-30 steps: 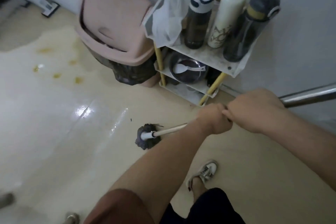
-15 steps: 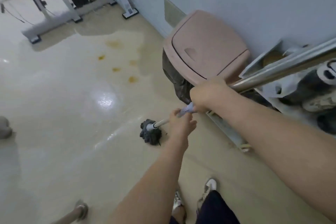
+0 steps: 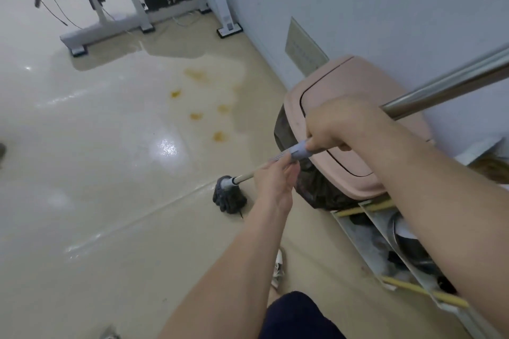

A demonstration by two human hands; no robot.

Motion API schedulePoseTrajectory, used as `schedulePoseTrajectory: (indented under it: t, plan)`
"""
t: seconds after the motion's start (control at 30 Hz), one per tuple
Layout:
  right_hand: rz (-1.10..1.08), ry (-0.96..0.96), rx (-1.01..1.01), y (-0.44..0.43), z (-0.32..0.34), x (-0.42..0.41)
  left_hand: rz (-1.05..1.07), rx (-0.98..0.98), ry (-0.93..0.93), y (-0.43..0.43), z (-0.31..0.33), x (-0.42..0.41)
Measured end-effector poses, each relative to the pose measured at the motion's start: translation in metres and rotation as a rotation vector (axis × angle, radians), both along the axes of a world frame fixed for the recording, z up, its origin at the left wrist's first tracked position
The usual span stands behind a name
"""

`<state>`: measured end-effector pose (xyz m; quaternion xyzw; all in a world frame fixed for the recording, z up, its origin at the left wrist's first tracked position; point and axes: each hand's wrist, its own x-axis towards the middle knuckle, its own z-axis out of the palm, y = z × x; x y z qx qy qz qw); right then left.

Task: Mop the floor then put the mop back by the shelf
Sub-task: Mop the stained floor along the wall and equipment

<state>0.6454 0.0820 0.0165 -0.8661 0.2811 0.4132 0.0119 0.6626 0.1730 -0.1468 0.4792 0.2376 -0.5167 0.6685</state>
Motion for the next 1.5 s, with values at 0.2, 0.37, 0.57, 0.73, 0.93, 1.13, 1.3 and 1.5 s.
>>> schedulePoseTrajectory:
  t: [0.2,0.37,0.57,0.73,0.93,1.13,1.3,1.5]
  plan:
    - [-0.055,-0.064,0.008,-0.013,-0.034,0.058,-0.199,-0.002,-0.156,-0.018,0.003,0.070]
    - [-0.163,-0.108,0.075,-0.004,-0.114,0.115,-0.917,0.257,-0.783,-0.001,-0.035,0.137]
    - [-0.244,-0.104,0.169,0.043,-0.206,0.201,-1.060,0.258,-0.588,0.042,-0.114,0.238]
    - [-0.408,-0.099,0.176,0.069,-0.257,0.250,-0.642,0.221,-0.068,0.076,-0.142,0.310]
    - [-0.498,-0.154,0.289,0.070,-0.278,0.305,-0.524,0.239,-0.052,0.077,-0.177,0.361]
    - [-0.797,-0.272,0.538,0.068,-0.316,0.355,-0.481,0.417,-0.179,0.050,-0.205,0.414]
    - [-1.140,-0.336,0.778,0.055,-0.358,0.395,-0.288,0.398,-0.079,0.034,-0.244,0.454]
    - [-1.381,-0.471,0.815,-0.022,-0.390,0.471,-0.240,0.409,-0.132,-0.037,-0.276,0.536]
